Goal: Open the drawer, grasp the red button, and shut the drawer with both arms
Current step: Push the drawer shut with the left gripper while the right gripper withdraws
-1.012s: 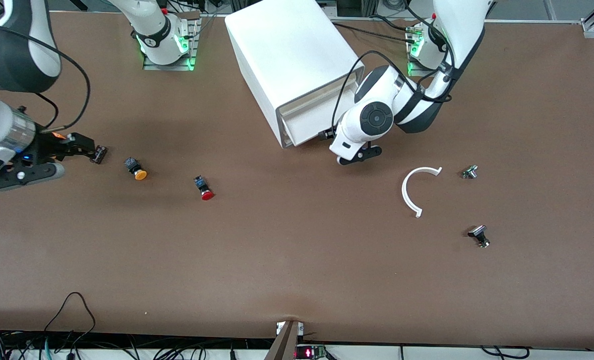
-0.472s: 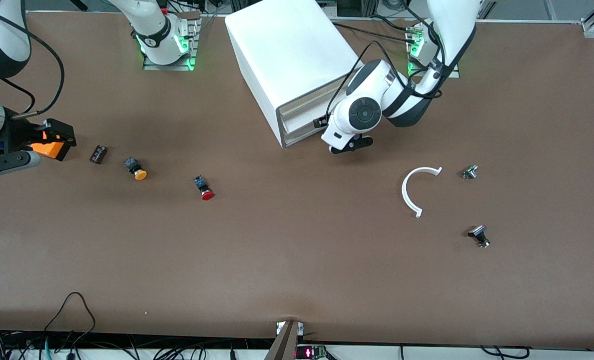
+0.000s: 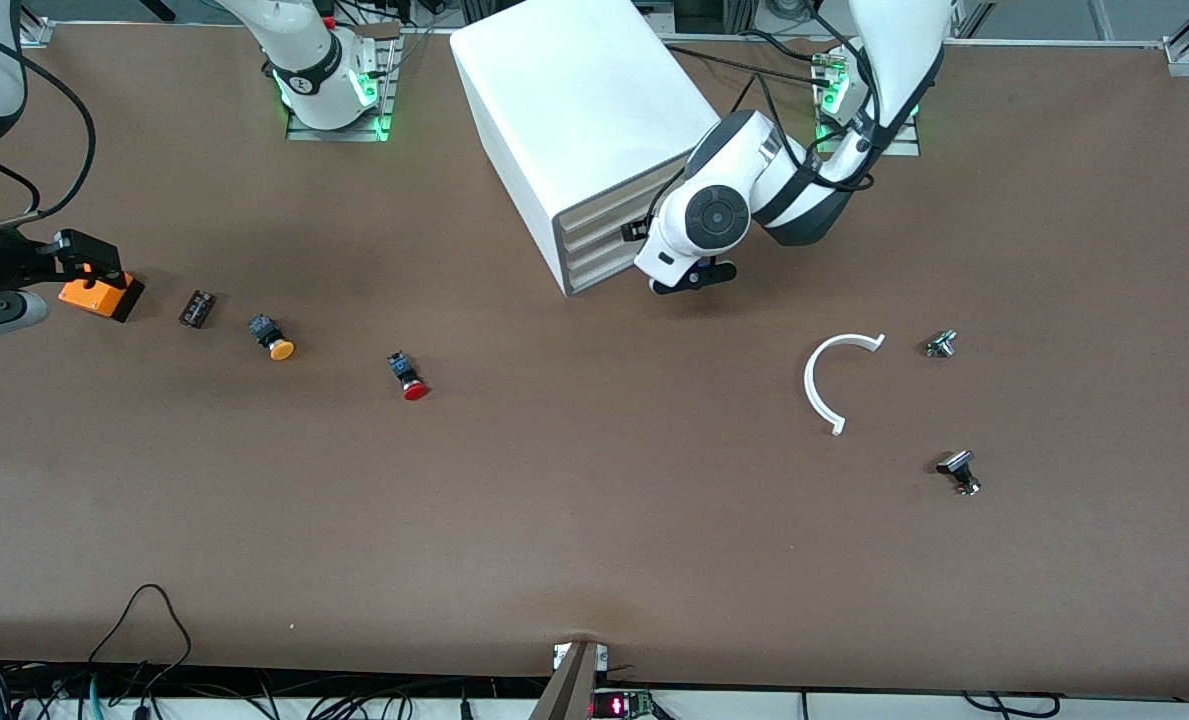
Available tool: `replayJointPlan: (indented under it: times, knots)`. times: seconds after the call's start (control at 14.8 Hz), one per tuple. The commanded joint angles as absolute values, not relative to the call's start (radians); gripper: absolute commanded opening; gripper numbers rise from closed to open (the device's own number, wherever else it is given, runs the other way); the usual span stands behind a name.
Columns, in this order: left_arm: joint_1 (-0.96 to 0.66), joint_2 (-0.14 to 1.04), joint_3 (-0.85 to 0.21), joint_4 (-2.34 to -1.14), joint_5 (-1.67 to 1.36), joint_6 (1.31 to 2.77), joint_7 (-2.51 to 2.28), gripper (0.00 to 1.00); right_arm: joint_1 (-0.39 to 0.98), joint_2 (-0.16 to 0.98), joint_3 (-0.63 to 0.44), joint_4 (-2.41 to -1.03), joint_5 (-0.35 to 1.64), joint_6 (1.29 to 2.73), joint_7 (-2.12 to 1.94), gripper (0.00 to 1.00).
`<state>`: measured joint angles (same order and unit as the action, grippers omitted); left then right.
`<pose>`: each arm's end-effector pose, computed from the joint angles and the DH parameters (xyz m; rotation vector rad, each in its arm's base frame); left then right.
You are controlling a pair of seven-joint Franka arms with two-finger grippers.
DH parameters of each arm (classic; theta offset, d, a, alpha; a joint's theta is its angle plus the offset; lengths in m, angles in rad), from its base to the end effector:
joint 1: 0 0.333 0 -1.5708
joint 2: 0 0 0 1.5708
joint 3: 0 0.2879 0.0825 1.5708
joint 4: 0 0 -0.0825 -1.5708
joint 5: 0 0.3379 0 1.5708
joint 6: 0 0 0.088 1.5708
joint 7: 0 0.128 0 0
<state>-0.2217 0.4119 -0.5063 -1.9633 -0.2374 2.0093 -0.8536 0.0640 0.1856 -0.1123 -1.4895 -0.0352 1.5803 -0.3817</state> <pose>0.3843 -0.3621 0.2578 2.9670 0.3987 -0.7791 0.5535 -0.0265 0.5126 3.0590 0.5193 -0.1606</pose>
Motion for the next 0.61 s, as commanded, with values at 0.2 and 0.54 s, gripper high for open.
replayJointPlan:
  times: [0.2,0.54]
  knots:
    - [-0.112,0.312,-0.399,-1.89,-0.241,1.99,-0.765,1.0,0.058,0.146,-0.112,-1.493,-0.034,1.545,-0.406,1.0]
    - [-0.012,0.204,-0.35,-1.864,-0.16,1.99,-0.658,1.0,0.058,0.13,-0.124,-1.485,-0.04,1.534,-0.425,1.0]
